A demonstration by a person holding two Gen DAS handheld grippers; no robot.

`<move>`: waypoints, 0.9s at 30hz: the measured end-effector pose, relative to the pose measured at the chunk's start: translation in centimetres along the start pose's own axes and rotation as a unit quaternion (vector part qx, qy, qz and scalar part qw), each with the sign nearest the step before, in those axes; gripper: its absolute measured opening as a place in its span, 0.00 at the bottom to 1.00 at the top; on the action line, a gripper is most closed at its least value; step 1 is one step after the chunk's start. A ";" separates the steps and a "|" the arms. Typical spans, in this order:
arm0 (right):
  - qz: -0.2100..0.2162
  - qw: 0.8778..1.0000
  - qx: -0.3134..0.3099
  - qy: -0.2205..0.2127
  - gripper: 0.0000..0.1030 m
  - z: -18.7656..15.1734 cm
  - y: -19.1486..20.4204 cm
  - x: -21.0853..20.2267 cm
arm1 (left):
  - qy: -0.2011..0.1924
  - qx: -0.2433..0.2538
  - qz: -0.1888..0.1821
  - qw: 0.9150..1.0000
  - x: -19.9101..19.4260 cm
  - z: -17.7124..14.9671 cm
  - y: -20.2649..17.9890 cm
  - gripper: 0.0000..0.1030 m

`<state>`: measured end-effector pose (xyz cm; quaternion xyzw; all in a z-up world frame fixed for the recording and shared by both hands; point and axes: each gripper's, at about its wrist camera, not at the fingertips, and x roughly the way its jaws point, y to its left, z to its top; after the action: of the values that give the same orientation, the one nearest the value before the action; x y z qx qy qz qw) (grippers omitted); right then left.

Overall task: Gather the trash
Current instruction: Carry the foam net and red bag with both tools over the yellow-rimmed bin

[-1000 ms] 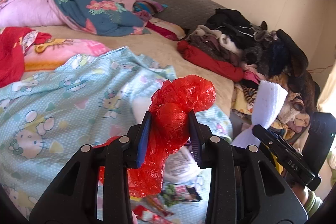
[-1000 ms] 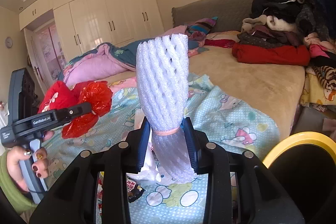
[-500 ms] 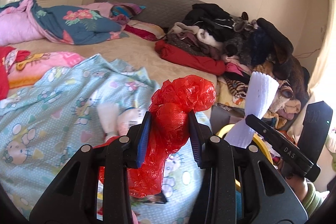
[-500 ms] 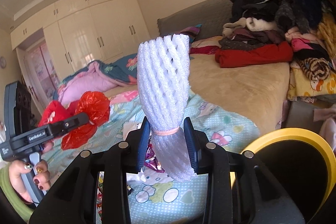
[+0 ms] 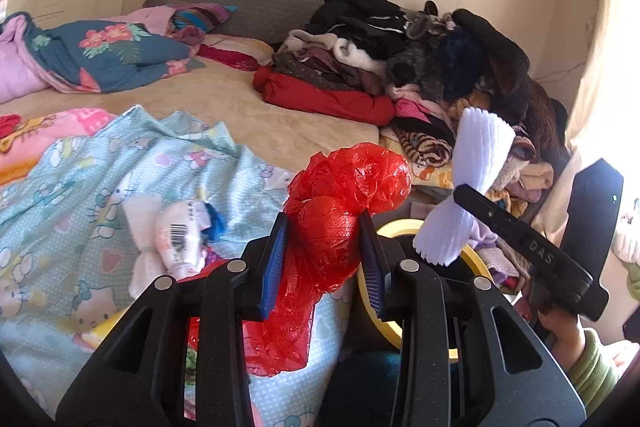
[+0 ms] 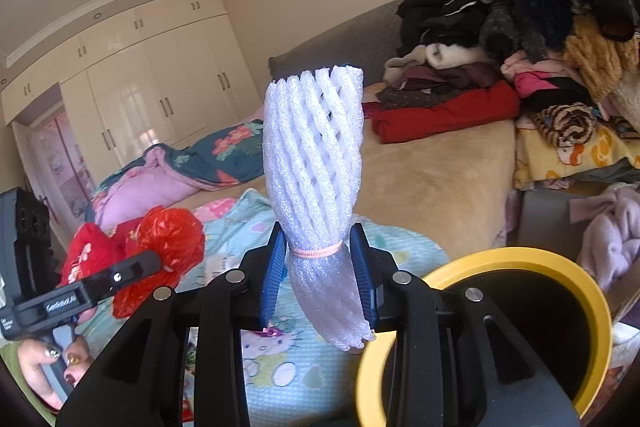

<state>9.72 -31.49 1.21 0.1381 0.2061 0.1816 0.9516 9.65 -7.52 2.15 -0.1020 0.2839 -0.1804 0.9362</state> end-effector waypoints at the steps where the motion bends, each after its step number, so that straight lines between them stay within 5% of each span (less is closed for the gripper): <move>1: -0.003 1.000 0.002 -0.002 0.30 0.0 -0.3 -0.1 | 0.004 0.001 -0.004 1.000 0.3 -0.1 -0.3 0.27; 27: -0.096 0.992 0.083 -0.007 0.30 -0.6 -11.0 -2.8 | 0.066 0.067 -0.065 0.993 7.0 -3.3 -9.0 0.27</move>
<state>10.24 -42.34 -2.06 0.1972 0.2265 0.0708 0.9512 10.68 -18.86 -1.36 -0.0450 0.3255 -0.2662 0.9062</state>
